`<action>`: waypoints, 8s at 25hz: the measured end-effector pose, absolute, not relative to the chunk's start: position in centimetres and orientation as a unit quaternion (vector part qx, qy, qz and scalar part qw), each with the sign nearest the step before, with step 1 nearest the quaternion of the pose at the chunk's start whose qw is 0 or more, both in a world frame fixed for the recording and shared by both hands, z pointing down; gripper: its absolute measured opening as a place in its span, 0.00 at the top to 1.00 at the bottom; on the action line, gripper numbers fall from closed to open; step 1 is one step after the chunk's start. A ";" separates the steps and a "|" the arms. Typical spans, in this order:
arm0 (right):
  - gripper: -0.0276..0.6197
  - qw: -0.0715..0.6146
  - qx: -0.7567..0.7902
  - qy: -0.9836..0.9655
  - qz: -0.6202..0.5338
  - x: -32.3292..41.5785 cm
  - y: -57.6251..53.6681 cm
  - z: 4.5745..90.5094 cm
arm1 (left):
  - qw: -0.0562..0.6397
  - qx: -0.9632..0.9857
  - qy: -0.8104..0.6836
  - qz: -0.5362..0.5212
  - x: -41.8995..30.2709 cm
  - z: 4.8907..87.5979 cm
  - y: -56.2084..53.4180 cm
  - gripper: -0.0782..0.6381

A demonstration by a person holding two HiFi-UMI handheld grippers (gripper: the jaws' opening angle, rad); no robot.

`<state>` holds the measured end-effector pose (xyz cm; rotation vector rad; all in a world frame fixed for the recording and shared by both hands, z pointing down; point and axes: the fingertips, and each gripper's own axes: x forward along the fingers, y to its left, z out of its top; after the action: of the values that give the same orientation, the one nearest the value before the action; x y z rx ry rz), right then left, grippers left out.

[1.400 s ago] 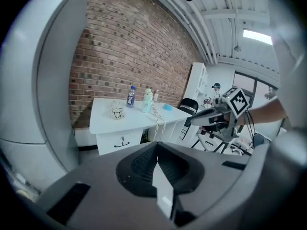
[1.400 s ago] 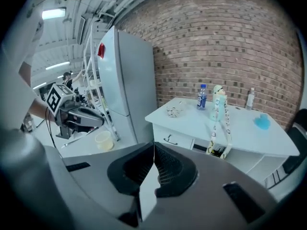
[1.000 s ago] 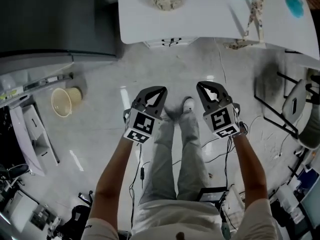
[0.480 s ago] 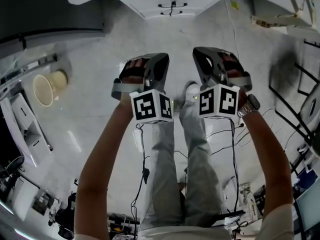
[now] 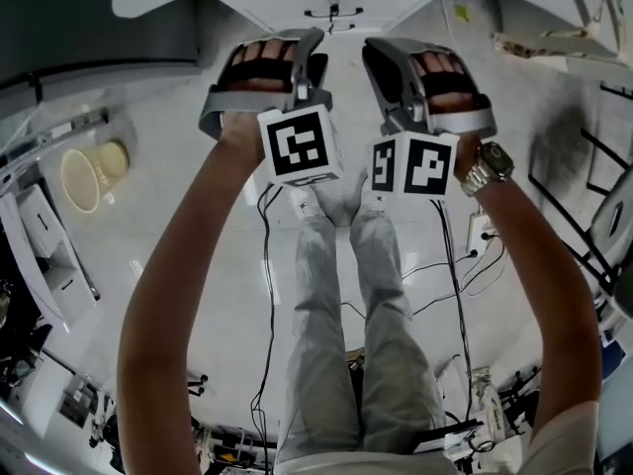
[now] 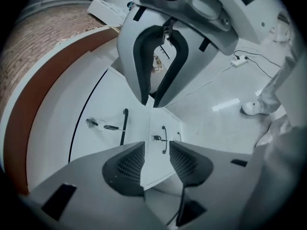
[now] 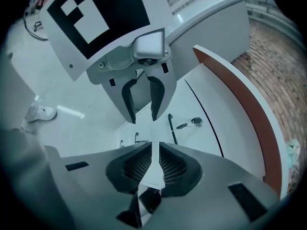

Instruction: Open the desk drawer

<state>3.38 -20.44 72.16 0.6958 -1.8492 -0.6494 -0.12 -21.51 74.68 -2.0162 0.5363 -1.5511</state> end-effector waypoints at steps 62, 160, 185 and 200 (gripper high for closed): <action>0.90 0.557 0.245 -0.725 -0.323 2.4 -27.2 73.7 | 0.312 -0.729 0.242 -0.559 1.2 73.7 -27.0 0.86; 0.92 0.272 0.486 -0.829 -0.050 7.3 -13.1 35.6 | -0.003 -0.813 0.540 -0.219 -7.2 34.2 -13.1 0.88; 0.92 0.068 0.492 -0.867 0.035 14.8 -5.3 10.2 | -0.023 -0.830 0.555 -0.057 -5.9 10.5 -4.1 0.88; 0.92 -0.005 0.453 -0.884 0.119 13.8 1.8 11.5 | -0.045 -0.844 0.534 -0.017 -0.9 10.4 0.5 0.88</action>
<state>13.83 1.76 11.48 1.4275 -2.7853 0.3738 -0.91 0.55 10.43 -2.7305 1.7291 -0.0549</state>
